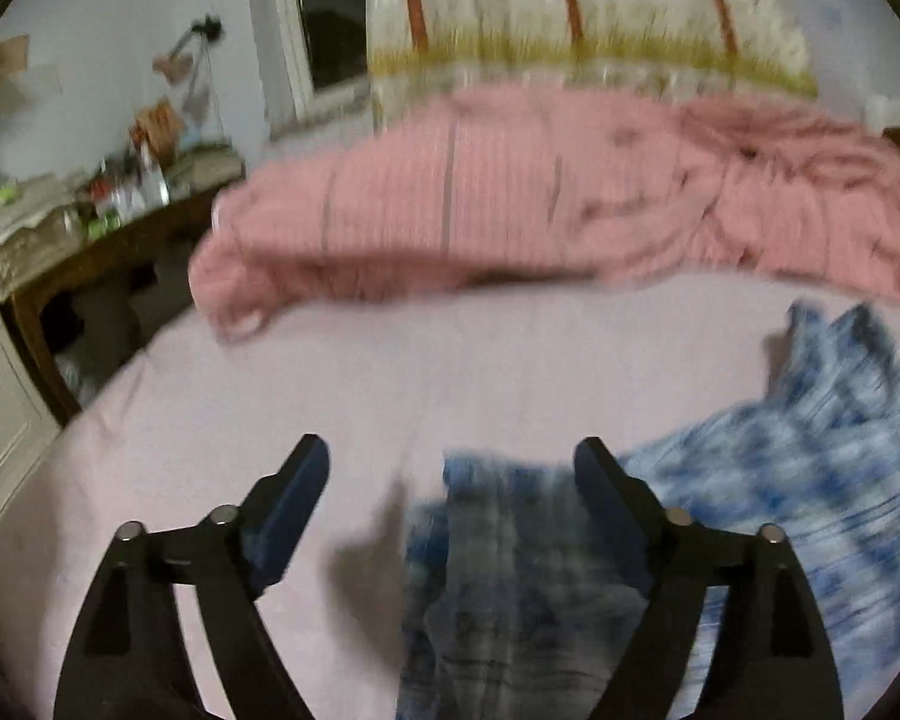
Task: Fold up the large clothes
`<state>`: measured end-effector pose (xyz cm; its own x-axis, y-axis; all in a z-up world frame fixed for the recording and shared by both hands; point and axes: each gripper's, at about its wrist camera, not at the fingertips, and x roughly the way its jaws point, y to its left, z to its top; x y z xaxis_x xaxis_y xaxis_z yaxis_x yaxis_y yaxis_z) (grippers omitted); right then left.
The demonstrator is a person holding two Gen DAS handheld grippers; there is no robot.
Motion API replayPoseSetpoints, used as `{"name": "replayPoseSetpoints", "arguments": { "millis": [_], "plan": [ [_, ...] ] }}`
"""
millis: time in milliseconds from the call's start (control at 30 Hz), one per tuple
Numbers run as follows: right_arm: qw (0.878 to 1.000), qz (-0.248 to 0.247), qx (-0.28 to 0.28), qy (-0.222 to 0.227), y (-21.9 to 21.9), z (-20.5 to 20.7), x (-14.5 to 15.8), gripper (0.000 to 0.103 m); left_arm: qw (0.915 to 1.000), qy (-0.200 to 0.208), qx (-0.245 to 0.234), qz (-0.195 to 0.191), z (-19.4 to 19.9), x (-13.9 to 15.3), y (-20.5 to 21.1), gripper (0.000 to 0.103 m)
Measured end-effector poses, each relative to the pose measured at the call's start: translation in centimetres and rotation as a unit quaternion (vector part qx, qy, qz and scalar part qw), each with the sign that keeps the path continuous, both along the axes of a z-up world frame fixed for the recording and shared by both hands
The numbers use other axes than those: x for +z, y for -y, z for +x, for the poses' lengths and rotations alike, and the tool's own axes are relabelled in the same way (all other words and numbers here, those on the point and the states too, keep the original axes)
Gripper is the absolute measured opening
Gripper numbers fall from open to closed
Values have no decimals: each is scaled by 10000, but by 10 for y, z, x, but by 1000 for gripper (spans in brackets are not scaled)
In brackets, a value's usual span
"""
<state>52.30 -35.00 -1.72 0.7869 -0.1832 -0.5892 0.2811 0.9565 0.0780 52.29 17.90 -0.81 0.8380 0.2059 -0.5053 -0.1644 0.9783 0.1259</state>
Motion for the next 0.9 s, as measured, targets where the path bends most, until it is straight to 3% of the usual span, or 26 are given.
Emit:
{"name": "replayPoseSetpoints", "arguments": {
  "millis": [100, 167, 300, 367, 467, 700, 900],
  "plan": [
    [9985, -91, -74, 531, 0, -22, 29, 81, 9987, 463, -205, -69, -20, 26, 9, 103],
    [9969, -55, 39, 781, -4, -35, 48, 87, 9973, 669, -280, -61, -30, 42, 19, 103],
    [9935, 38, 264, 1105, -16, -59, 76, 88, 9939, 938, -536, -224, -53, 66, 37, 103],
    [9912, 178, 420, 1243, -23, -71, 89, 94, 9926, 996, -647, -258, -63, 76, 50, 103],
    [9877, 202, 729, 1370, -40, -86, 104, 103, 9899, 1068, -876, -318, -77, 88, 71, 103],
    [9825, -460, 1099, 1432, -97, -111, 123, 103, 9870, 1172, -1085, -200, -90, 89, 96, 103],
    [9855, -208, 1169, 1214, -110, -122, 112, 103, 9821, 1195, -1418, -328, -92, 87, 105, 103]
  ]
}}
